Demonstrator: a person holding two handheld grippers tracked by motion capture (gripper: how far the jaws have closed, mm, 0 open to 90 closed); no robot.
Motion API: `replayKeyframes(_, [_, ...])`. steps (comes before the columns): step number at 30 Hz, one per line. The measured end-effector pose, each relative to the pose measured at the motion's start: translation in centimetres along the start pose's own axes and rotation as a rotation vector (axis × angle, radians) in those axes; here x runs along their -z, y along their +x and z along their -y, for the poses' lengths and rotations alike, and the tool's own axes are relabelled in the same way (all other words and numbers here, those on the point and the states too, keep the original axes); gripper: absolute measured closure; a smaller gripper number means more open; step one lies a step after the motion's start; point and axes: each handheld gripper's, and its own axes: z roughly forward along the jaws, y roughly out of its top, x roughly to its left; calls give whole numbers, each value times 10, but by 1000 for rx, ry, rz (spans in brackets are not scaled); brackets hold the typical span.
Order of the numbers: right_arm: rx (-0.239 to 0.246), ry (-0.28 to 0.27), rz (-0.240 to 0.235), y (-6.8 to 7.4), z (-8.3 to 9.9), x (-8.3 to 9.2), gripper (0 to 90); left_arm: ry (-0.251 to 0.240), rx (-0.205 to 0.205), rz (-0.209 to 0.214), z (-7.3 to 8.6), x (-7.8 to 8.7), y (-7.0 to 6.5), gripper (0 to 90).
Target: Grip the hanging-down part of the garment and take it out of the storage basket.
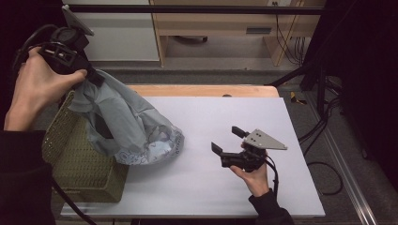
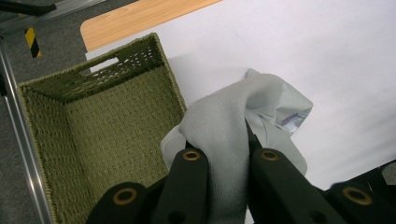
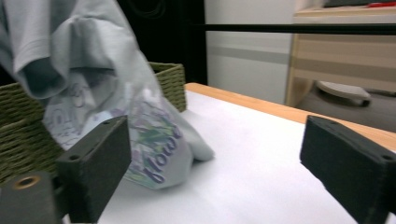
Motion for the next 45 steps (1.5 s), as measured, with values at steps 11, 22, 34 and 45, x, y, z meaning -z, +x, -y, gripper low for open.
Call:
replayKeyframes(11, [-14,-17,69,-18,14,33,42,-4,3,5,2,-1,3,860])
replayKeyframes(22, [-32,-6,150,-34,33,54,25,-1,9,6,2,-3,3,860])
replayKeyframes(34, [-51,-16,178,-35,49,67,16,-1,7,11,2,-3,5,860])
replayKeyframes(45, [-56,-8,177,-26,63,65,16,-7,6,18,3,-5,5,860])
